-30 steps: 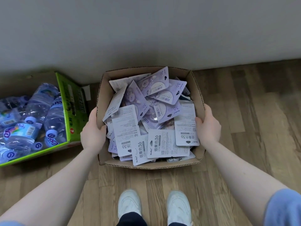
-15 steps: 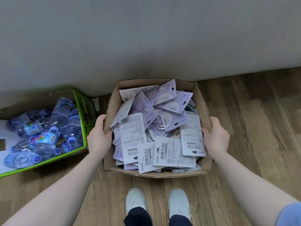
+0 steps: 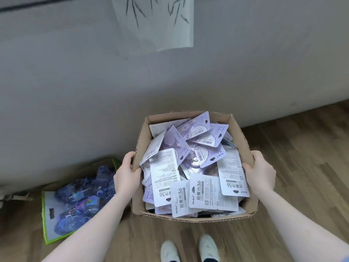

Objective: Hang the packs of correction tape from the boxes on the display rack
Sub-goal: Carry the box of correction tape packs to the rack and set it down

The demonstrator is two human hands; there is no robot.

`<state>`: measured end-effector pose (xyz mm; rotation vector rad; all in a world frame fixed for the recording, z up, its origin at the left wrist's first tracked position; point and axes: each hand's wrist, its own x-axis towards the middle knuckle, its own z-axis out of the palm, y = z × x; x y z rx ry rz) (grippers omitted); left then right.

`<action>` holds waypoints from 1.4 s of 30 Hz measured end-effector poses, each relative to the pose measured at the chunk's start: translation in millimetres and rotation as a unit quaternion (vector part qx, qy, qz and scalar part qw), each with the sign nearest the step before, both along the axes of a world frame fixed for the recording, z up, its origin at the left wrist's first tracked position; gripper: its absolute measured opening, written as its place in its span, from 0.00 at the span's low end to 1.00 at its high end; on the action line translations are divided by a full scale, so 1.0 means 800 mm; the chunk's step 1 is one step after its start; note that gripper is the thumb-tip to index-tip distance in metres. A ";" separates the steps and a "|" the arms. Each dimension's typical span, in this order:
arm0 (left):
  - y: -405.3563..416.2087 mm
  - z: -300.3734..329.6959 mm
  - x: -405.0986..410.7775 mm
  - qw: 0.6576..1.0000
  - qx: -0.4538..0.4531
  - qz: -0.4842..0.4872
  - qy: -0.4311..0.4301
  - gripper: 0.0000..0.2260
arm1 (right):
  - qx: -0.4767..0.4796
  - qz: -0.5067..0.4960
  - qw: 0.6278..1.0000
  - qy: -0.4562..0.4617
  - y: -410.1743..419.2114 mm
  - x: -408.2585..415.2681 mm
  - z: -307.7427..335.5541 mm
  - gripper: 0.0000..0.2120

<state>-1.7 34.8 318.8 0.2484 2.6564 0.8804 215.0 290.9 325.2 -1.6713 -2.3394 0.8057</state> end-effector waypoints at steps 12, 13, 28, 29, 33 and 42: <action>0.043 0.190 0.005 0.993 0.054 -0.084 0.058 0.22 | 0.063 -0.099 0.992 0.041 0.006 0.058 0.180 0.05; 0.047 0.202 0.009 0.992 0.058 -0.091 0.066 0.22 | 0.066 -0.111 0.991 0.046 0.005 0.066 0.191 0.04; 0.157 0.272 0.098 0.970 0.079 -0.208 0.098 0.22 | 0.084 -0.221 0.968 0.088 0.039 0.214 0.234 0.05; 0.170 0.272 0.108 0.968 0.081 -0.217 0.097 0.22 | 0.084 -0.230 0.966 0.085 0.046 0.228 0.234 0.05; 0.229 0.273 0.154 0.961 0.081 -0.247 0.097 0.22 | 0.079 -0.262 0.959 0.073 0.081 0.286 0.231 0.06; 0.384 0.276 0.258 0.942 0.092 -0.312 0.085 0.23 | 0.088 -0.319 0.942 0.052 0.181 0.410 0.245 0.05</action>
